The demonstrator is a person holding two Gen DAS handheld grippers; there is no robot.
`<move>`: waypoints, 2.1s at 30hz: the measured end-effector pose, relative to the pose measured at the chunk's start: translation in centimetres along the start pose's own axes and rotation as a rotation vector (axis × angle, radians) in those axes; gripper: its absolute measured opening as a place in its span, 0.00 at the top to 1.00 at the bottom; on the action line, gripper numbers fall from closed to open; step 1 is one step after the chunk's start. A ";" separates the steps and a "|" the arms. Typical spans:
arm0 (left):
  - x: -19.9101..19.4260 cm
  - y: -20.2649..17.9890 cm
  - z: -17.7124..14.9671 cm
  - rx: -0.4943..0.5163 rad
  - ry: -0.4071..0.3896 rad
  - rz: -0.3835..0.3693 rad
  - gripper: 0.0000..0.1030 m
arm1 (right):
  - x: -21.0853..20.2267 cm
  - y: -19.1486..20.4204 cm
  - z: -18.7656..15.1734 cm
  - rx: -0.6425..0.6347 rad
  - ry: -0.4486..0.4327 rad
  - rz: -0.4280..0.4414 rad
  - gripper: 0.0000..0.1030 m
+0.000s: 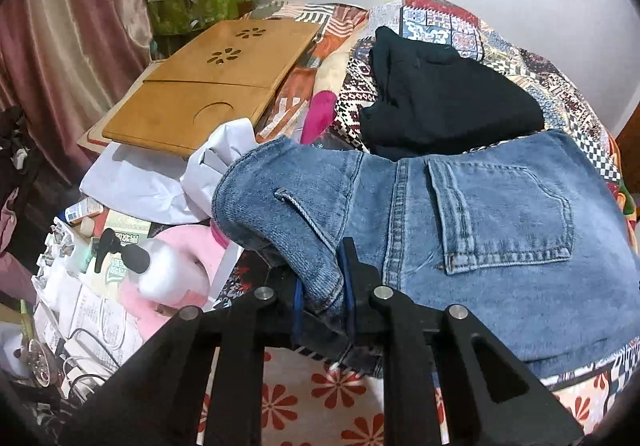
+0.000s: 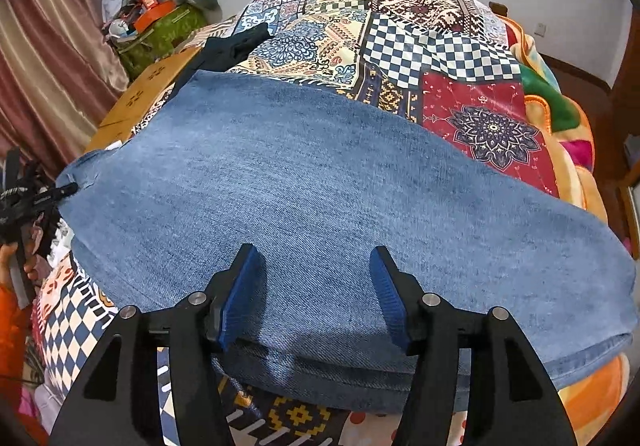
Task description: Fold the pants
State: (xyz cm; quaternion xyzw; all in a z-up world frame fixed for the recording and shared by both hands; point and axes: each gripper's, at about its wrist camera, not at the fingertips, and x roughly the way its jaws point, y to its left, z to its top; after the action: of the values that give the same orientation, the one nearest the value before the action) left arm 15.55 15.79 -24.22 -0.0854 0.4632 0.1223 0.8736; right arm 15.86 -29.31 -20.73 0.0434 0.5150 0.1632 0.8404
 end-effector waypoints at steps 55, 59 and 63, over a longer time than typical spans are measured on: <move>-0.7 -17.6 2.7 0.277 0.087 -0.298 0.06 | -9.7 -25.5 -7.6 0.585 -0.210 -0.535 0.95; 0.7 -18.3 1.6 0.296 0.141 -0.296 0.06 | -6.3 -25.9 -9.3 0.612 -0.095 -0.522 0.95; 0.7 -18.3 1.1 0.307 0.140 -0.311 0.06 | -7.5 -25.9 -10.2 0.666 -0.080 -0.527 0.79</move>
State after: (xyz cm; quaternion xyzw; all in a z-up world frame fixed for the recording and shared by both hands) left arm 22.13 -1.31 -23.58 -0.0303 0.5169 -0.0920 0.8505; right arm 9.69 -57.13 -25.36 0.1855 0.5000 -0.2341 0.8129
